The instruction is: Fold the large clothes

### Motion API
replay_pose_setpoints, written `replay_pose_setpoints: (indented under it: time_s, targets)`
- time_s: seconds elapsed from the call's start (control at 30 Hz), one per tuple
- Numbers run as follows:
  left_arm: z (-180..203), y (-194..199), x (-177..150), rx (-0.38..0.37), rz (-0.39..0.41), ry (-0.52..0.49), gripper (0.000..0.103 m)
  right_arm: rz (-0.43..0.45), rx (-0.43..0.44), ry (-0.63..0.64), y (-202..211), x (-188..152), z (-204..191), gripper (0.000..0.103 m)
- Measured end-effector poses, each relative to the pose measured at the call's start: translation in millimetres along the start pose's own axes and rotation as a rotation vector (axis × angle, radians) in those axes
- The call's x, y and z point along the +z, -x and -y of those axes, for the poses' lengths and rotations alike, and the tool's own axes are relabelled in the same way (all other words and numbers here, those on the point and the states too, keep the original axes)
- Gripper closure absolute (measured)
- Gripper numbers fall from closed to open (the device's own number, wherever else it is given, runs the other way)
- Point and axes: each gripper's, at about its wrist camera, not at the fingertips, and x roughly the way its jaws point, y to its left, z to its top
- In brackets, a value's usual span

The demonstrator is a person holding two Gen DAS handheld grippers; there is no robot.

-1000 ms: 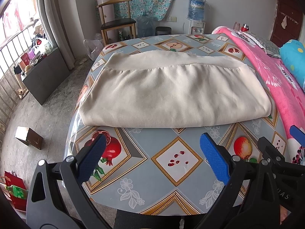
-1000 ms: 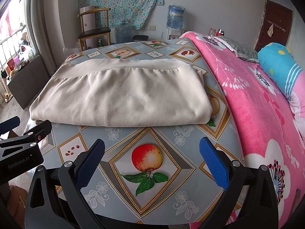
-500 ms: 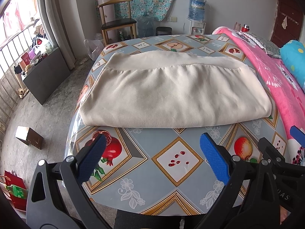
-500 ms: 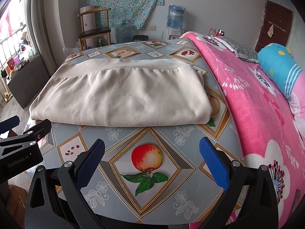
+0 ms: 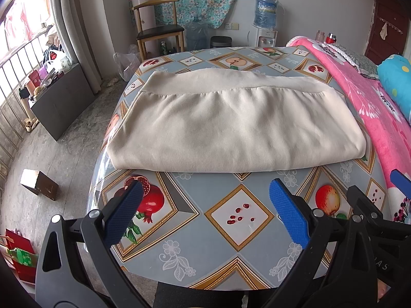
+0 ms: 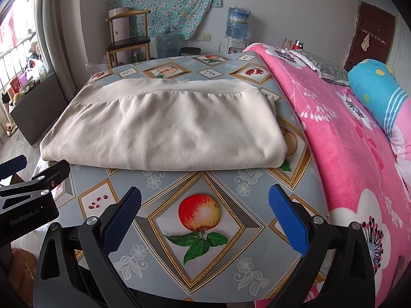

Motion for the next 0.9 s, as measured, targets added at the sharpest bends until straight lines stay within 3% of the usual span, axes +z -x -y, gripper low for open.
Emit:
replay_pose_setpoints:
  time_s: [0.9]
  targets:
    - [-0.3,-0.5,-0.4,-0.001,0.001,0.001,0.008,-0.001,0.0,0.003,-1.7,0.5,-2.7,0.006]
